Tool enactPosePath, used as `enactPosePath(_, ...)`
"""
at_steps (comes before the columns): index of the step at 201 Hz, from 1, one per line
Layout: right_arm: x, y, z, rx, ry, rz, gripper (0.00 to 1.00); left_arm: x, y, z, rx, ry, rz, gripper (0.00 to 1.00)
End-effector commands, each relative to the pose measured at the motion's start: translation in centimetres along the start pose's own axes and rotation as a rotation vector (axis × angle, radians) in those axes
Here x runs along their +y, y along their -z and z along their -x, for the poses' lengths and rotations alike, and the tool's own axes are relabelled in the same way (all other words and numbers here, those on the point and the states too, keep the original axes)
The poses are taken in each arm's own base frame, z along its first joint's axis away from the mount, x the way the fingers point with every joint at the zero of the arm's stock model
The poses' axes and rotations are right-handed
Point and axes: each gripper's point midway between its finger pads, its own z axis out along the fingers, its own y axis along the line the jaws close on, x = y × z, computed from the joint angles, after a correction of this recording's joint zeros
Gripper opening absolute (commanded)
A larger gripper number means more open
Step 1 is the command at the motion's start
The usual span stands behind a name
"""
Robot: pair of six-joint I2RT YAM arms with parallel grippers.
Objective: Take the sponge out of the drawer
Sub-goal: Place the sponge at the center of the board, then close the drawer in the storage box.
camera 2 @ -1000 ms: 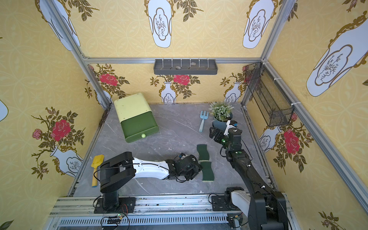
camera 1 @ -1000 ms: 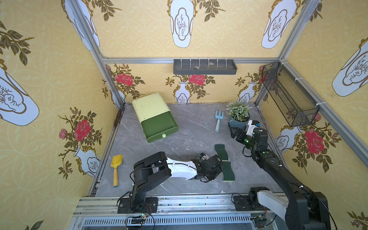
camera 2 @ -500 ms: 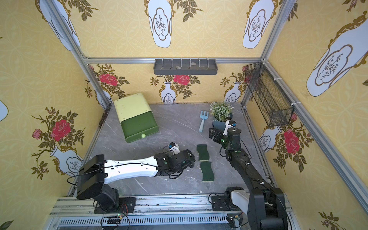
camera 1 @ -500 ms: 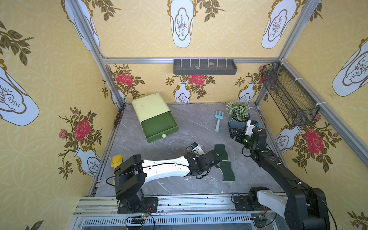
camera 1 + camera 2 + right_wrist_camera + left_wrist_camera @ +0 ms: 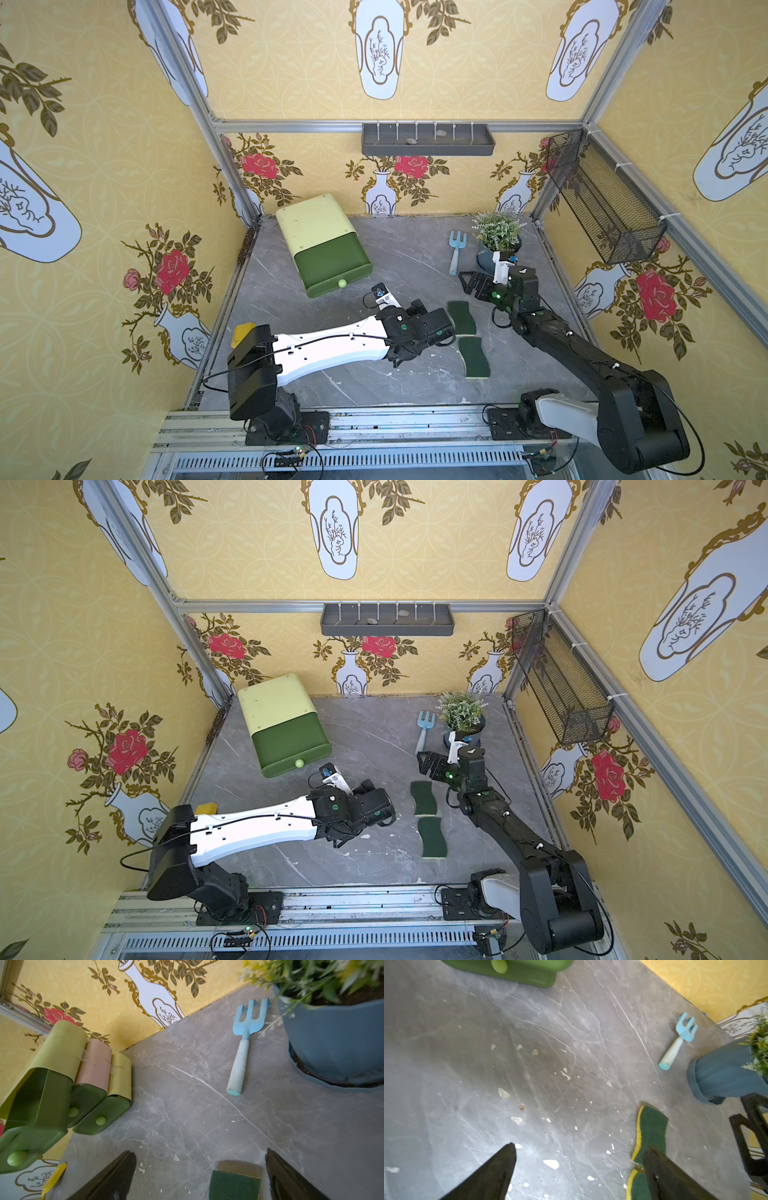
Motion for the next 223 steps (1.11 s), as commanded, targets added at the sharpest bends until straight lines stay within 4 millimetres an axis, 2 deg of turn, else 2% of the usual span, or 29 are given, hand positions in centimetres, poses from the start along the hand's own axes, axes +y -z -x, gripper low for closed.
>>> enactPosePath(1,1.5,-0.3,1.6,-0.079,0.112,0.005,1.00,2.7,0.0,2.3,-0.071,-0.086,0.084,1.00)
enactPosePath(21,1.9,-0.5,1.4,-0.083,0.139,-0.005,1.00,2.8,-0.3,3.1,-0.060,-0.100,0.045,1.00)
enactPosePath(55,1.3,-0.6,1.3,-0.084,0.139,-0.033,1.00,3.3,-0.8,4.6,-0.069,-0.110,-0.022,1.00)
enactPosePath(107,1.1,-0.7,1.2,-0.082,0.138,-0.043,1.00,4.9,-1.1,6.8,-0.092,-0.134,0.001,0.99)
enactPosePath(223,1.0,-0.5,1.4,-0.089,0.138,-0.052,1.00,3.7,-2.5,8.3,-0.080,-0.181,-0.071,0.96)
